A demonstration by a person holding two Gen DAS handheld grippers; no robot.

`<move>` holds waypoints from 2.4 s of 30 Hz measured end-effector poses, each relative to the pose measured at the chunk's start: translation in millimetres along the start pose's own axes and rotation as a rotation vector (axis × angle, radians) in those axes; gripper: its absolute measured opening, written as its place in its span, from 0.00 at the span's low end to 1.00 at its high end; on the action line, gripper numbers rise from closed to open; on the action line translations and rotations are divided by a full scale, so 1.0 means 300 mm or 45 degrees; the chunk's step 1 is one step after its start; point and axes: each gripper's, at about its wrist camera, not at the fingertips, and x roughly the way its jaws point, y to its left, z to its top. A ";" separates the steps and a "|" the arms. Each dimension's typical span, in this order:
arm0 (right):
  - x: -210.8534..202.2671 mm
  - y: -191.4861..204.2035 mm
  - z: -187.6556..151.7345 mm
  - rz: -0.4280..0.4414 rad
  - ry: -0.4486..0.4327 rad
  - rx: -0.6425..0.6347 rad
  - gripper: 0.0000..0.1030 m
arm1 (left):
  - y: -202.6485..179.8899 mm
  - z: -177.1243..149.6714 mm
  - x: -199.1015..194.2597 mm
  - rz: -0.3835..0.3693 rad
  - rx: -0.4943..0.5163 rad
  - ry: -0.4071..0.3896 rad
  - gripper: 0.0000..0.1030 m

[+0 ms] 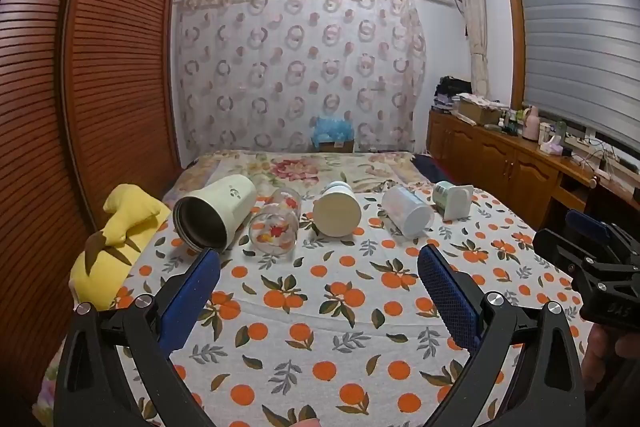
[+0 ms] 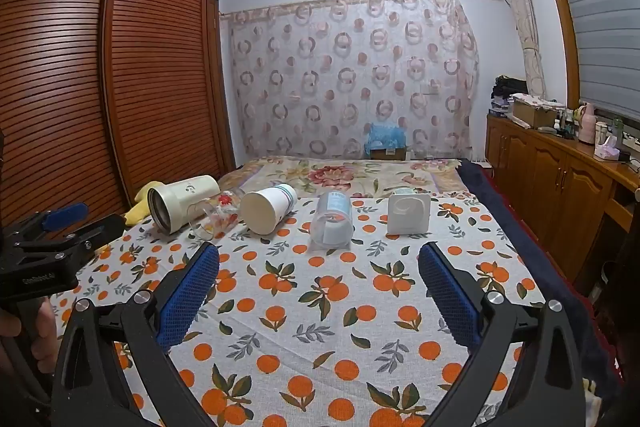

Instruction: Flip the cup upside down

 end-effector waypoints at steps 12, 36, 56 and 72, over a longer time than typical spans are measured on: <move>0.003 0.001 -0.001 0.003 -0.002 0.010 0.98 | -0.006 0.001 -0.004 0.003 0.003 -0.007 0.92; 0.001 -0.002 -0.001 0.005 -0.002 0.016 0.98 | -0.014 0.007 -0.004 0.001 0.002 -0.007 0.92; 0.001 -0.003 -0.001 0.005 -0.001 0.017 0.98 | -0.013 0.007 -0.004 0.001 0.001 -0.008 0.92; 0.001 -0.003 -0.001 0.005 0.000 0.019 0.98 | -0.013 0.007 -0.004 0.000 0.001 -0.010 0.92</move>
